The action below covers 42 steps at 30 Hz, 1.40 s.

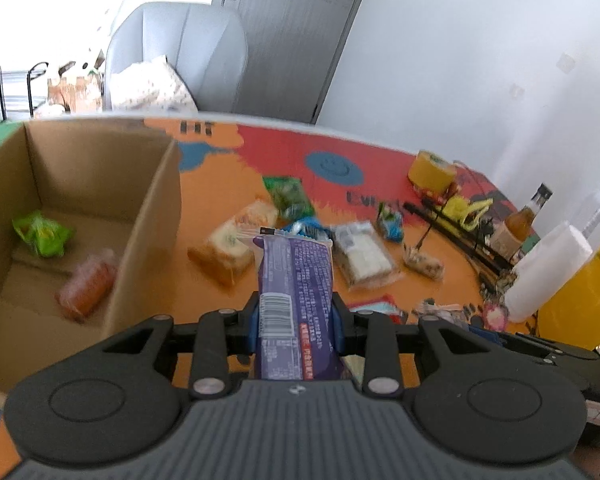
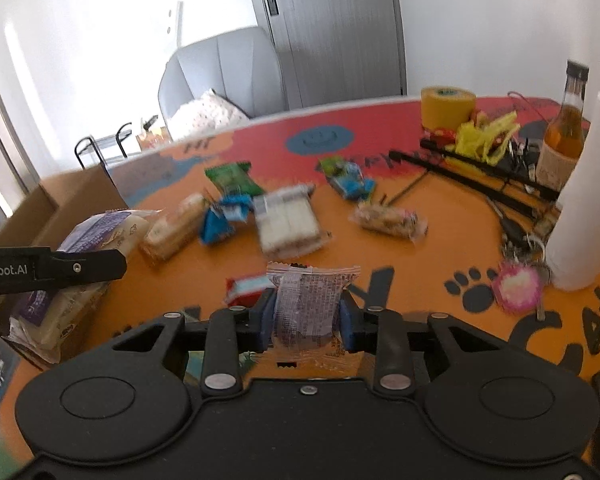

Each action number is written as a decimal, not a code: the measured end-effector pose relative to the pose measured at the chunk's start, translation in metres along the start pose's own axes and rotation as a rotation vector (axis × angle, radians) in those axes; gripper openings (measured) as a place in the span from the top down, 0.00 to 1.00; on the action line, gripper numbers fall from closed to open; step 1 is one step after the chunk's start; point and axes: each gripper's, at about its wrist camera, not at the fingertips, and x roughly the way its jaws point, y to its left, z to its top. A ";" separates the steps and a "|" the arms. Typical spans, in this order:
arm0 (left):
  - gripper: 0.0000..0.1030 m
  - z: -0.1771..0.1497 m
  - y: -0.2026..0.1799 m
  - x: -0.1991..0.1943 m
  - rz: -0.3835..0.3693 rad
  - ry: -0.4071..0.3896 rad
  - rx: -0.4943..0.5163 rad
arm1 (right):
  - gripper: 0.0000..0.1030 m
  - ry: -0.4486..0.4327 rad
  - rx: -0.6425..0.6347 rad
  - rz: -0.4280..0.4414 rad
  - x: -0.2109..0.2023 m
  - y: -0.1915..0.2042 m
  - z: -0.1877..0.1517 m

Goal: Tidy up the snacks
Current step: 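Carry both snacks over the box and open both grippers to release them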

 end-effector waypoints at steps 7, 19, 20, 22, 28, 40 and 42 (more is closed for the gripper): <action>0.69 0.011 0.010 -0.018 0.028 -0.048 -0.008 | 0.71 -0.052 -0.009 0.035 -0.012 0.014 0.016; 0.69 0.025 0.041 -0.053 0.082 -0.118 -0.042 | 0.71 -0.126 -0.052 0.098 -0.027 0.052 0.038; 0.69 0.027 0.044 -0.056 0.085 -0.123 -0.043 | 0.71 -0.131 -0.054 0.103 -0.028 0.054 0.040; 0.69 0.030 0.049 -0.061 0.093 -0.133 -0.043 | 0.71 -0.140 -0.056 0.113 -0.029 0.060 0.044; 0.69 0.037 0.068 -0.074 0.120 -0.155 -0.060 | 0.71 -0.157 -0.073 0.140 -0.028 0.079 0.051; 0.69 0.048 0.118 -0.087 0.182 -0.179 -0.120 | 0.71 -0.154 -0.129 0.202 -0.014 0.127 0.062; 0.69 0.048 0.125 -0.087 0.187 -0.176 -0.127 | 0.71 -0.150 -0.135 0.212 -0.011 0.134 0.063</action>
